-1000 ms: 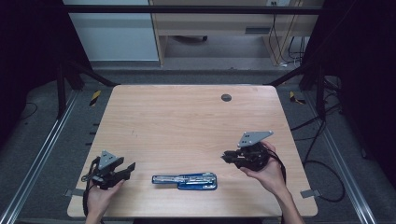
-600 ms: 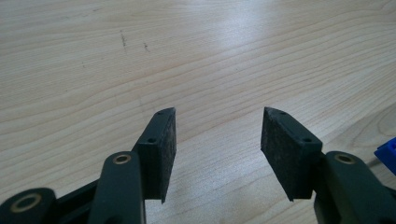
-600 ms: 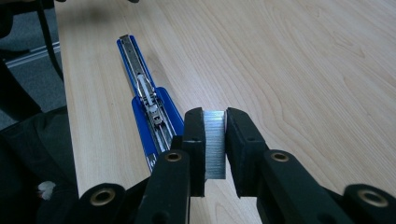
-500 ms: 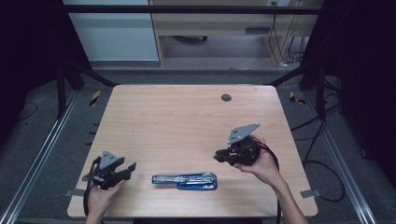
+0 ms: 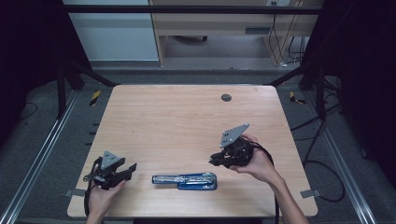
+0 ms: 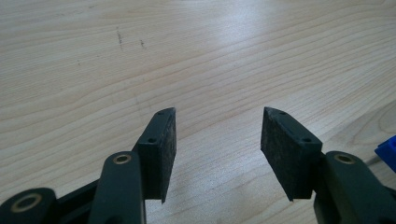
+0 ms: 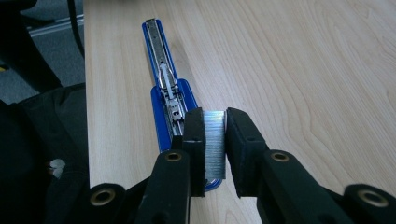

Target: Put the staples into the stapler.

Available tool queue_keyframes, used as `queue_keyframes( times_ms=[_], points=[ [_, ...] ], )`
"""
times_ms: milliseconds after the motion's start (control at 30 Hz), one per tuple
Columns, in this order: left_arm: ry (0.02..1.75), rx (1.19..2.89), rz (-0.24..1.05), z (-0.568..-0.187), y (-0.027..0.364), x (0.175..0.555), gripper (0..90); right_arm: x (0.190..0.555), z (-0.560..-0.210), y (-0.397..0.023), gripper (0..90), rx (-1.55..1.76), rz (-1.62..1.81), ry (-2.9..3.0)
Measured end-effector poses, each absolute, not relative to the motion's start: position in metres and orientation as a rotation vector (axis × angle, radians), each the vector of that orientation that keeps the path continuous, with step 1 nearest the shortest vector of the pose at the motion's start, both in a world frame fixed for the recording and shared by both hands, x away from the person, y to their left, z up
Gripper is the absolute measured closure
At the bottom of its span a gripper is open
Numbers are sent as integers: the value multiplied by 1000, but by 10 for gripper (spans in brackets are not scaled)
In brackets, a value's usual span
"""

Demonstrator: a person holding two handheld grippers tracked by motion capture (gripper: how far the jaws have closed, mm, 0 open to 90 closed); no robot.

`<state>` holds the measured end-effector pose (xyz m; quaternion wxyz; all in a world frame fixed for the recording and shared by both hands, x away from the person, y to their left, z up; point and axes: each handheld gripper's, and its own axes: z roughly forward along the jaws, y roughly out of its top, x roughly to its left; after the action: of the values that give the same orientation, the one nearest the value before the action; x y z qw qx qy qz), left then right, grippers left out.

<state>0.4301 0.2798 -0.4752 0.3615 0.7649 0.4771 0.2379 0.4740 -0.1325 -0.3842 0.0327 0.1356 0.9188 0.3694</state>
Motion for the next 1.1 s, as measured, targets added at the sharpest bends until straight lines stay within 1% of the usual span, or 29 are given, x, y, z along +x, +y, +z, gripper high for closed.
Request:
queue_keyframes(
  times_ms=[567,900,1100],
  points=[
    [1221,1975,614,-475,280,430,458,480,-401,-107,785,294,1037,2946],
    [1229,1970,609,-476,280,431,459,484,-409,-104,785,241,998,2991],
    [1226,1979,610,-476,280,431,459,485,-422,-102,785,207,985,3019]
  ],
)
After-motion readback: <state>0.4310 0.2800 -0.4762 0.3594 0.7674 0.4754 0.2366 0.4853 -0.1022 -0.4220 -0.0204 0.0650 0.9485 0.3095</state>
